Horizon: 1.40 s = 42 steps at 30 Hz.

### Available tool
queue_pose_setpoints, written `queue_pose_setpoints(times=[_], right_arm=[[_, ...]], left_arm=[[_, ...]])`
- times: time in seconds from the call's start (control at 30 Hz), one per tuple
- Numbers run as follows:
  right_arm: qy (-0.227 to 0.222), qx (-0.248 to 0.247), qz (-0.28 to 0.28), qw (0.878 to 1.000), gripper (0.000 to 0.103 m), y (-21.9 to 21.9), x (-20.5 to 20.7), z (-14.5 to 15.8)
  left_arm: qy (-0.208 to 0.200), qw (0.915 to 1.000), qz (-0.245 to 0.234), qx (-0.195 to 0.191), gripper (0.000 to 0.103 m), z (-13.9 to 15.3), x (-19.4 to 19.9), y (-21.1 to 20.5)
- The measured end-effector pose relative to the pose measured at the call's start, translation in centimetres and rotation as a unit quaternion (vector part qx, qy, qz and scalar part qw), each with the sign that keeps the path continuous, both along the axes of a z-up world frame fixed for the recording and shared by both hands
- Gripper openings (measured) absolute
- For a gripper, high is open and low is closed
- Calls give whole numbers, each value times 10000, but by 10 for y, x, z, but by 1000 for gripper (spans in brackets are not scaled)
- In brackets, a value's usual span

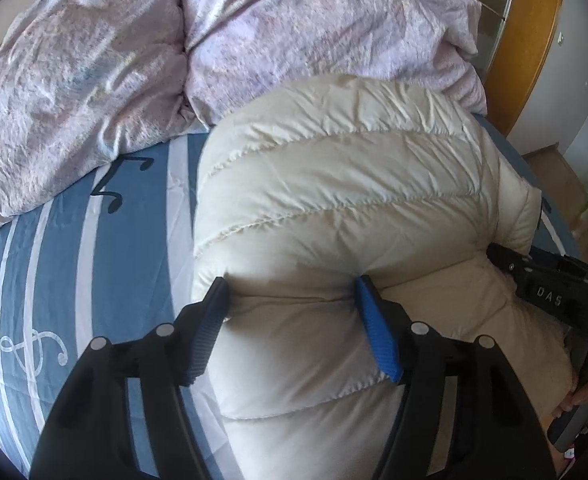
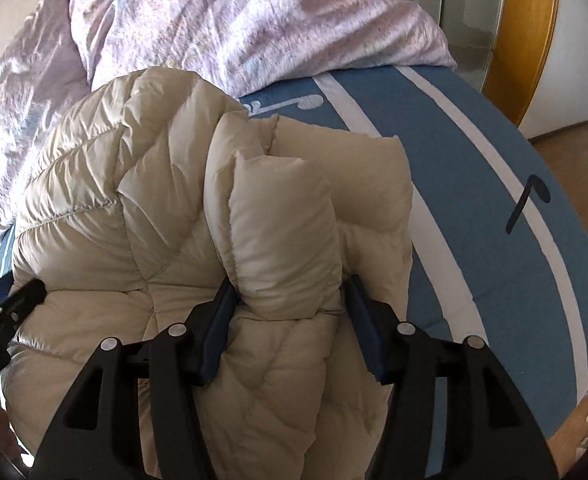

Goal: Fold large clothes

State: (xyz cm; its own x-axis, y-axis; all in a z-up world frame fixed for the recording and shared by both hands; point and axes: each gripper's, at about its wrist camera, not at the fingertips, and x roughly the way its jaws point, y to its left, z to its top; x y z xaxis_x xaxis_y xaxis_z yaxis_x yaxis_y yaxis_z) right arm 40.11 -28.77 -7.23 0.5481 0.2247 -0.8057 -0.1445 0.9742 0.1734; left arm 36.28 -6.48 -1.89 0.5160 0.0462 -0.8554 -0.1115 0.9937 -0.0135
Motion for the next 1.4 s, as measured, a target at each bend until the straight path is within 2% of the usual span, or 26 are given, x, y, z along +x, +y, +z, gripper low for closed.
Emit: queue_pose_setpoints(times=[0.2,0.3,0.47,0.57,0.7,0.8,0.9,1.1,1.23,1.4], right_arm=[[-130,-152,43,9998,57,1,-3,12],[-428,-209,-1,9989,57,-1,-12,30],[-1054,216,174,9940,57,3,-34,72],[-1138,285,508,9918,51,19,-40,79],[-1028,2,795,9915,38,41,-35,66],[-697,-320,679,9947,33,43,-24,40],[-536,-291,587,9964,28,33,-18,22],[-584,-355,534,9962,28,29,-18,11],[-530,-55,428,9977,28,20,-16,4],[-510,210,388,9977,28,16,-13,-3]], left_arm=[[217,9997,46,-45,67,-19,0,-8],[238,9997,54,-42,67,-20,0,-9],[246,9996,90,-71,67,-18,1,-8],[243,9996,103,-50,67,-18,1,-9],[235,9996,120,-47,67,-19,1,-10],[221,9997,120,-81,67,-18,0,-8],[159,9996,115,-187,68,-12,0,-3],[-92,9999,36,-32,68,2,11,-7],[-201,9997,-48,113,69,3,23,-13],[-195,9993,-160,266,78,-8,27,-21]])
